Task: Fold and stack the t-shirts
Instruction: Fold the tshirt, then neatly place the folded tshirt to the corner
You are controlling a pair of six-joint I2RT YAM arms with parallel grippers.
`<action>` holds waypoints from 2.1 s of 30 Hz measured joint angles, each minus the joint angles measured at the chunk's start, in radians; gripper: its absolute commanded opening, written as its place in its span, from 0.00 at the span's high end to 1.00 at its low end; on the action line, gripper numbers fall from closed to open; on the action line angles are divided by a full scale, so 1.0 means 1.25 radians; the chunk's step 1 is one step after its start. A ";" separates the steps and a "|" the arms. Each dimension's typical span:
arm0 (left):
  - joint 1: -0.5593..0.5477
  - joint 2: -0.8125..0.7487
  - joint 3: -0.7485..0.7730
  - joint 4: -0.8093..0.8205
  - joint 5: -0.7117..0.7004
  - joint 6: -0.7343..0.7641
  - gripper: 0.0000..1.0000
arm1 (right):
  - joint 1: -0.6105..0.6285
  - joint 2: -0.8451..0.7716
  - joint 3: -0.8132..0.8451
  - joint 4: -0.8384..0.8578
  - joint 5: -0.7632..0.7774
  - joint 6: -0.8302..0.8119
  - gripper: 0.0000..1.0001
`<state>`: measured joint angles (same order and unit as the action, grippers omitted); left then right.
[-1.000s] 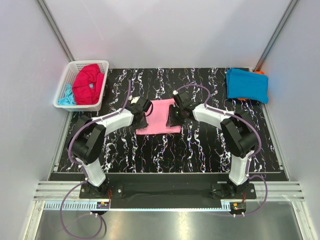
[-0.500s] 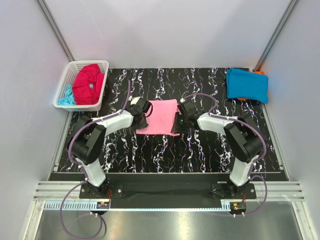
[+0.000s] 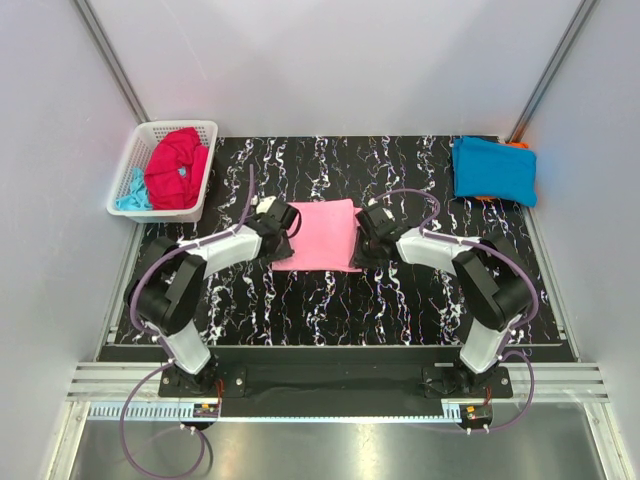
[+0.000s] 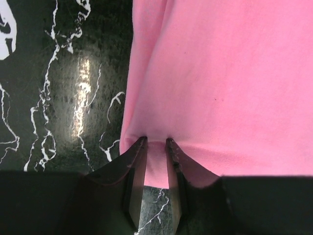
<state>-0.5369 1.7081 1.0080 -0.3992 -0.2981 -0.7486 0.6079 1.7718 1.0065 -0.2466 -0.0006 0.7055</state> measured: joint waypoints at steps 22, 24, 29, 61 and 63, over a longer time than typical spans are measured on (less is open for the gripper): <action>0.017 -0.395 -0.016 -0.129 -0.026 0.039 0.60 | -0.010 -0.261 0.037 -0.173 0.086 -0.100 0.34; 0.021 -0.397 -0.017 -0.136 -0.025 0.035 0.60 | -0.023 -0.252 0.038 -0.163 0.071 -0.120 0.30; 0.045 -0.426 -0.064 -0.134 0.016 0.025 0.59 | -0.138 -0.231 -0.020 -0.063 -0.056 -0.150 0.20; 0.097 -0.459 -0.134 -0.110 0.155 0.036 0.57 | -0.357 0.203 -0.007 0.511 -0.663 -0.064 0.22; 0.097 -0.459 -0.134 -0.109 0.156 0.036 0.58 | -0.352 0.204 0.007 0.482 -0.664 -0.081 0.22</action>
<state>-0.4156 1.1347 0.8406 -0.5350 -0.1032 -0.7036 0.1677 2.0270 1.0153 0.3561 -0.8307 0.6037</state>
